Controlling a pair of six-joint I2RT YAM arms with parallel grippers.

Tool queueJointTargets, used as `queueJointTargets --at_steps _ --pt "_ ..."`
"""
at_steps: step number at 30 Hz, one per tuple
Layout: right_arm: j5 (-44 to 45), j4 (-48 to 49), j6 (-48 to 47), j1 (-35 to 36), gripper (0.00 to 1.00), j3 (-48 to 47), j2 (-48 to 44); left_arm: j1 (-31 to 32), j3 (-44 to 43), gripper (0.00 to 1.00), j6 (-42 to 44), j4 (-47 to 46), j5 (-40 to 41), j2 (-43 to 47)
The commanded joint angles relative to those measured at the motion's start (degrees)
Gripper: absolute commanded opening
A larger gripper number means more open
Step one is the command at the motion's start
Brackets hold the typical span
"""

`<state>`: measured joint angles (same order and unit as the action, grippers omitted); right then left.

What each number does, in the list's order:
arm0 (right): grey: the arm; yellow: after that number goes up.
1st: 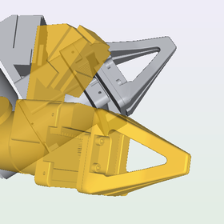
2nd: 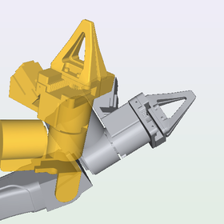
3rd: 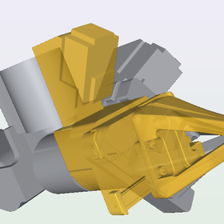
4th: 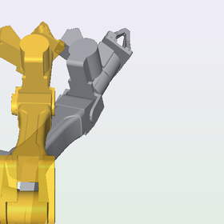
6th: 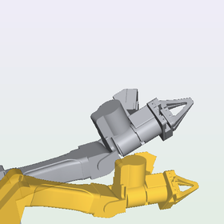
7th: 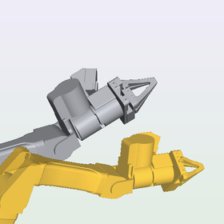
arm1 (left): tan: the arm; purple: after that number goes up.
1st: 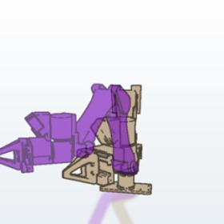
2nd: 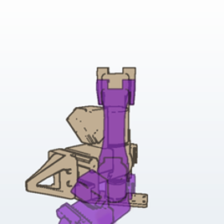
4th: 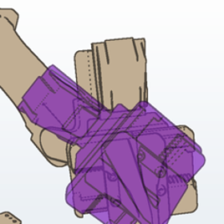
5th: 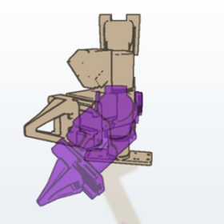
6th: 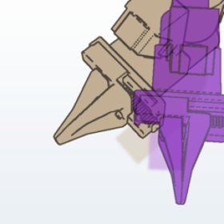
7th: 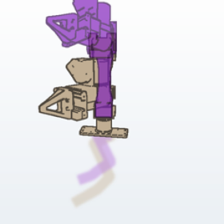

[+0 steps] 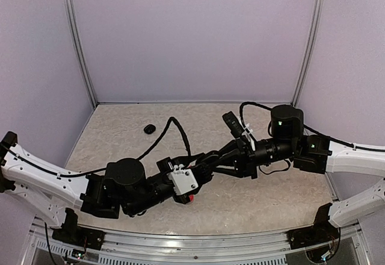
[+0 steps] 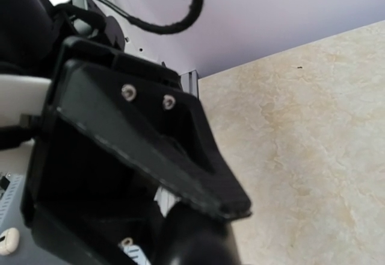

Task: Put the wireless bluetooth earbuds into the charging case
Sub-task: Pass from the right arm to the left, then place the charging case with the earbuds at the center of the board.

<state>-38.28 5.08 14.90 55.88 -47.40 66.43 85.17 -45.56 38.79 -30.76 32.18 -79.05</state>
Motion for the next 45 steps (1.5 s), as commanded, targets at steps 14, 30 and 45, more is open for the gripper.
queueJointTargets --at_steps 14,30,45 --pt "12.12 -4.31 -6.37 -3.02 0.92 -2.58 -8.69 -16.19 6.76 0.23 -36.42 4.0 -14.09 12.47" --pt "23.2 -13.1 2.23 -7.94 1.0 -9.63 1.55 -60.44 8.6 0.22 -65.4 16.15 -29.34 7.4" --pt "21.99 -9.61 0.61 -9.43 1.0 -5.12 -0.43 -67.97 -6.61 0.23 -64.11 20.93 -30.96 -20.2"
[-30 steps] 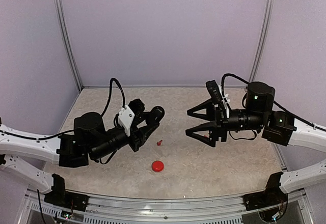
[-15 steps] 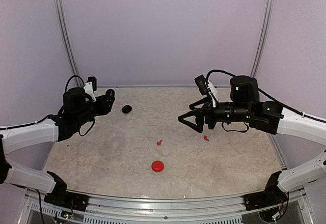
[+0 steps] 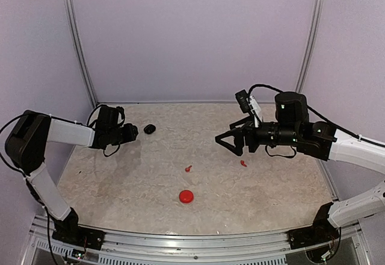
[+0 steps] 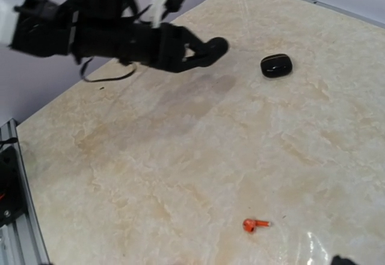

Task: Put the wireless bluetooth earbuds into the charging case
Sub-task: Place the charging case with the earbuds at the center of the board.

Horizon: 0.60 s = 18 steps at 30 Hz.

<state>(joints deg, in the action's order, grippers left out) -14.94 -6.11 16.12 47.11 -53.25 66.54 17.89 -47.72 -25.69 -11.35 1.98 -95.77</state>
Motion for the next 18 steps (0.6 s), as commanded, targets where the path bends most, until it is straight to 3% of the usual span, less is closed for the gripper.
queueJointTargets --at_steps 1,12,15,18 --pt "-1.49 1.57 -1.05 -0.63 0.99 0.58 -0.42 -0.95 -5.28 0.23 0.5 2.0 -0.79 -5.06" --pt "0.35 1.35 -4.28 -1.34 1.0 1.58 -3.34 -2.64 -12.11 0.3 1.27 6.12 -1.63 -14.68" --pt "-0.81 0.3 -4.48 -2.21 0.99 1.4 -2.98 -2.63 -12.27 0.4 1.02 6.55 -2.77 -15.69" --pt "-1.48 -1.36 -4.14 -3.04 0.99 0.36 -1.29 -2.61 -12.39 0.59 0.74 7.46 -2.99 -15.94"
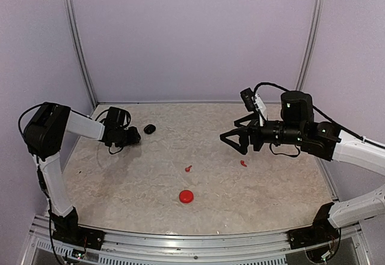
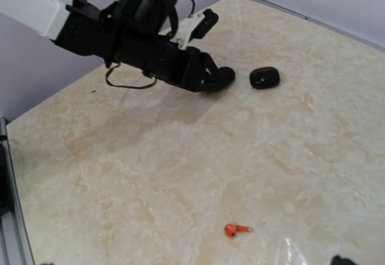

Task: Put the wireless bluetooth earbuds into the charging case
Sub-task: Place the charging case with the earbuds at the center of the board, then pick up the charging case from the center of the board.

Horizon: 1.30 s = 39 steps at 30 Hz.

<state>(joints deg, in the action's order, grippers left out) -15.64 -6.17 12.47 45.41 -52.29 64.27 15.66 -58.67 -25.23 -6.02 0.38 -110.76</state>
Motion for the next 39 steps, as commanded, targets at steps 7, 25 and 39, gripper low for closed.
queueJointTargets --at_steps 7,25,39 --pt "-3.33 -2.08 0.56 -2.05 1.0 -0.79 2.52 0.31 0.87 0.88 0.25 3.08 -1.79 5.67" --pt "-18.59 3.1 -0.57 -3.39 0.99 4.83 -0.68 36.18 19.23 0.93 23.08 2.37 -6.37 38.08" --pt "-26.68 1.8 -4.55 -3.34 0.99 6.28 -5.77 43.97 13.51 0.84 39.07 9.6 -13.88 24.41"
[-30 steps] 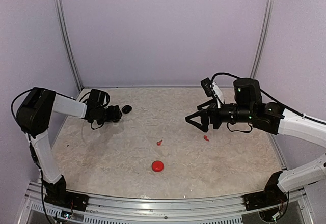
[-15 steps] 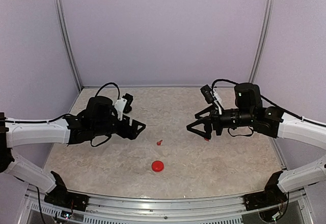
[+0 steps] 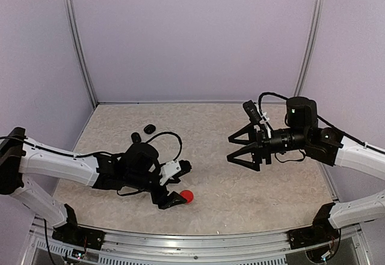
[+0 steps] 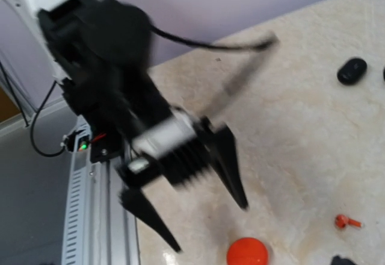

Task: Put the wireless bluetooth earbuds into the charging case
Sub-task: Pick up the charging case from the center of the board.

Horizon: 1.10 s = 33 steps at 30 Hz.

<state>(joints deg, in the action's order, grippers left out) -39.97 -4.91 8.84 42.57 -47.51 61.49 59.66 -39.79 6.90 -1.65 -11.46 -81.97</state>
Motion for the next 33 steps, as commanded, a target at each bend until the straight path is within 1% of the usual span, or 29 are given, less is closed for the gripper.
queueJointTargets --at_steps 1,4,7,10,19,25,33 --pt "-2.17 0.83 -0.74 -0.55 0.99 1.92 -3.42 -0.25 -6.85 0.84 8.19 7.06 -2.14 -5.33" --pt "-2.22 1.37 -0.15 -0.53 1.0 3.05 -4.36 -0.92 -10.29 0.83 10.94 11.2 -2.49 -9.21" --pt "-2.37 1.09 -0.38 -0.52 0.99 3.55 -5.42 -1.05 -11.75 0.83 12.74 13.04 -2.27 -12.03" --pt "-2.49 0.16 -1.18 -0.48 0.99 3.19 -5.93 -1.17 -12.27 0.82 13.93 13.0 -2.62 -13.79" --pt "-5.88 0.2 -2.41 -0.5 0.99 2.77 -5.33 -3.36 -13.74 0.74 18.4 11.76 -3.67 -18.19" --pt "-6.61 -0.37 -3.2 -0.63 0.99 2.55 -5.24 -4.55 -15.02 0.7 20.18 11.05 -4.69 -20.78" --pt "-6.01 -1.55 -4.6 -0.5 0.99 2.34 -5.64 -3.77 -15.13 0.59 22.15 10.55 -3.78 -21.79"
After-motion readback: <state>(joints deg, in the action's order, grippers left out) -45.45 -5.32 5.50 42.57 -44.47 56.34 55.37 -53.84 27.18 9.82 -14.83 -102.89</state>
